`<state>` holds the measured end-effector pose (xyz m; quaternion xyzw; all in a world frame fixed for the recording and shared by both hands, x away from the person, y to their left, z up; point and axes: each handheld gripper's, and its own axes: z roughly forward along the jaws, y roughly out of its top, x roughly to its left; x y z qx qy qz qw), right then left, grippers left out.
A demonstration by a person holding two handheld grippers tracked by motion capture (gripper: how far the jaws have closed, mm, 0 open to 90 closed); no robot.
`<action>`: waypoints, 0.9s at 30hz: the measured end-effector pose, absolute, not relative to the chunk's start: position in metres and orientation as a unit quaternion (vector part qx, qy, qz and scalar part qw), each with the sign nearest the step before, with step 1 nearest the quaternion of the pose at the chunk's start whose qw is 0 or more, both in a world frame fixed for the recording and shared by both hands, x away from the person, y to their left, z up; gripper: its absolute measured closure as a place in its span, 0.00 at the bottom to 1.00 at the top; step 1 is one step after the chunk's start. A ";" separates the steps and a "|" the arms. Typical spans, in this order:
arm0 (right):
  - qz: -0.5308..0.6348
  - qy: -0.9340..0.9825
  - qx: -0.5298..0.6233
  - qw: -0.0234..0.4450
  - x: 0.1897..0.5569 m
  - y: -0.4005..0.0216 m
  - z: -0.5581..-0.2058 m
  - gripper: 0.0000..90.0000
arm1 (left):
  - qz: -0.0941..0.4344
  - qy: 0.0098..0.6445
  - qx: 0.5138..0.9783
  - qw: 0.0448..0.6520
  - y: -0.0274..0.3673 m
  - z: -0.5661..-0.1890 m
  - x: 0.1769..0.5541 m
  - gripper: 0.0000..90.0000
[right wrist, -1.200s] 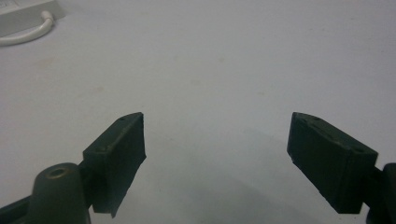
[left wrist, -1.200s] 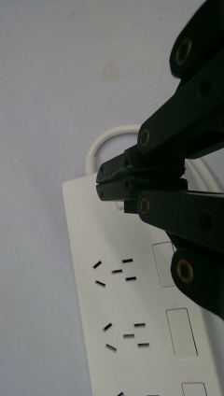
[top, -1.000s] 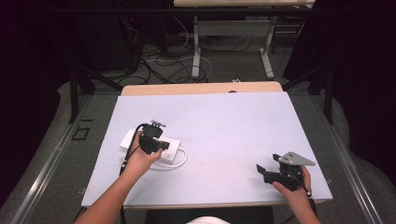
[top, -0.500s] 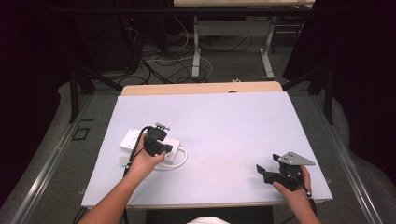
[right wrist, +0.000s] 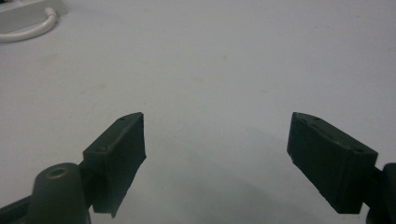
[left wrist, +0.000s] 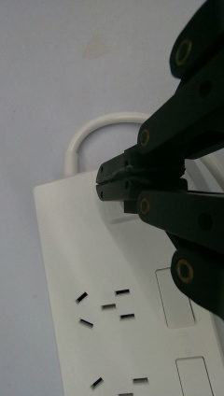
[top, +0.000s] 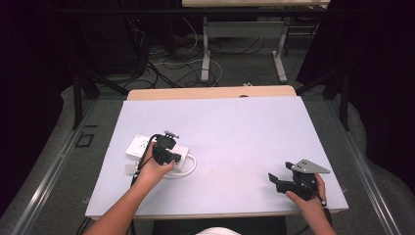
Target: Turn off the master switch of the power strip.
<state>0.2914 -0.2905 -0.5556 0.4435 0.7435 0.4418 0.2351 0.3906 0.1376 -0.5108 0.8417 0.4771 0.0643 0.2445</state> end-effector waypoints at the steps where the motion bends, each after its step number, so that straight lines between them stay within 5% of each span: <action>1: 0.442 0.743 0.444 0.234 0.291 -0.290 -0.556 0.21 | 0.062 0.478 0.841 0.244 0.138 -0.511 0.390 1.00; 27: 0.440 0.749 0.439 0.232 0.292 -0.290 -0.556 0.21 | 0.069 0.492 0.832 0.245 0.135 -0.511 0.389 1.00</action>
